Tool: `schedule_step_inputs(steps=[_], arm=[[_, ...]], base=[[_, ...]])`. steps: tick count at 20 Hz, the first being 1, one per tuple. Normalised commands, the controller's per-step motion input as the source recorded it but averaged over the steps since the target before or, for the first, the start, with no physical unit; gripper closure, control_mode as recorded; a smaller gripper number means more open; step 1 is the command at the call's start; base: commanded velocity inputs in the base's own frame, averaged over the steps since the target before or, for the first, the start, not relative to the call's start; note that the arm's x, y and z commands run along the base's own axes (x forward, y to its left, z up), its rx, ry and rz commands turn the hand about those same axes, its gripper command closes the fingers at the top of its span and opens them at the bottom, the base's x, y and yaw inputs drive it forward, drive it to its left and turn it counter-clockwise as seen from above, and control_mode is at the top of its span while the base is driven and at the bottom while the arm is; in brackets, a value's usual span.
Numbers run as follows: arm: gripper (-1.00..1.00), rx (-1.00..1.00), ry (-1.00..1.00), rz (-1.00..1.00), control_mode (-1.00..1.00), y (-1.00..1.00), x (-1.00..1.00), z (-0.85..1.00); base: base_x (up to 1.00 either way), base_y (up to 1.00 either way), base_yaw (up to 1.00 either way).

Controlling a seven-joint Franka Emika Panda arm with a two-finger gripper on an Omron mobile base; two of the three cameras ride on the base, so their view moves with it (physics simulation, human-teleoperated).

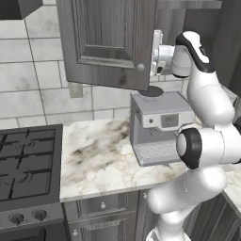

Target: Open the cabinet, pick the kettle from the cabinet, and place it in the sink.

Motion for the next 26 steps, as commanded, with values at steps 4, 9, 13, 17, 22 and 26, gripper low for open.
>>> schedule_step_inputs(steps=[4, 9, 13, 17, 22, 26], arm=[[-1.00, 0.00, -0.09, 0.16, -1.00, 0.20, -0.51, 0.00], [-1.00, 0.00, -0.11, 0.14, -1.00, 0.27, -0.58, 0.00], [-1.00, 0.00, -0.13, 0.10, -1.00, 0.36, -0.61, 0.00], [-1.00, 0.00, 0.00, 0.09, -1.00, 0.42, -0.59, 0.00], [-1.00, 0.00, 0.00, 0.07, -1.00, 0.49, -0.62, 0.00], [-1.00, 0.00, 0.00, 0.03, -1.00, 0.59, -0.58, 0.00]], base=[[0.00, 0.00, 0.00], [0.00, 0.00, 0.00], [0.00, 0.00, 0.00], [0.00, 0.00, 0.00], [0.00, 0.00, 0.00], [0.00, 0.00, 0.00]])
